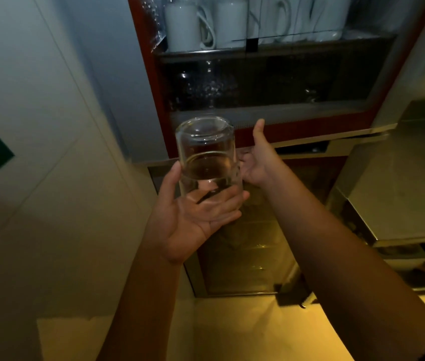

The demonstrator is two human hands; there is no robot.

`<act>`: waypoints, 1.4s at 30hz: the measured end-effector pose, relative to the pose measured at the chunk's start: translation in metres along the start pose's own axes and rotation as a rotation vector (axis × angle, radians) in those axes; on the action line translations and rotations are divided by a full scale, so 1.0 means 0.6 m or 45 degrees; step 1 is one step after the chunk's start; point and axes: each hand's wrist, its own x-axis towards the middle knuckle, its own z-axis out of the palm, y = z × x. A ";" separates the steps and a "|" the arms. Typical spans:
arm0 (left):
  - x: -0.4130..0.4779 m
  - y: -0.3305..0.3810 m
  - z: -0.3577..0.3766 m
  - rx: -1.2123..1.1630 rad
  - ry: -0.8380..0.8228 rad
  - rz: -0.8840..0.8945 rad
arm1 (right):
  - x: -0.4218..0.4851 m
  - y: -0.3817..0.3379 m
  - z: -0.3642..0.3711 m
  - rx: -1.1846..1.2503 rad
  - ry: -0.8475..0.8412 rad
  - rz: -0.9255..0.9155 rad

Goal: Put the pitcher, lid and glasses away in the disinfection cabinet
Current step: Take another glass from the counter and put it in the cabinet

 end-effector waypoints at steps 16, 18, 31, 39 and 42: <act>-0.079 -0.074 0.052 0.066 0.082 -0.072 | -0.068 0.034 -0.030 0.136 -0.086 0.028; -0.096 -0.084 0.055 0.051 0.070 -0.056 | -0.090 0.037 -0.036 0.142 -0.142 0.033; -0.174 -0.142 0.085 -0.021 0.076 0.018 | -0.224 0.054 -0.069 -0.646 0.209 -0.244; -0.233 -0.144 0.117 0.031 0.077 0.066 | -0.297 0.045 -0.028 -1.879 0.370 -1.841; -0.260 -0.136 0.134 0.053 0.059 0.101 | -0.308 0.044 0.003 -2.001 0.103 -2.244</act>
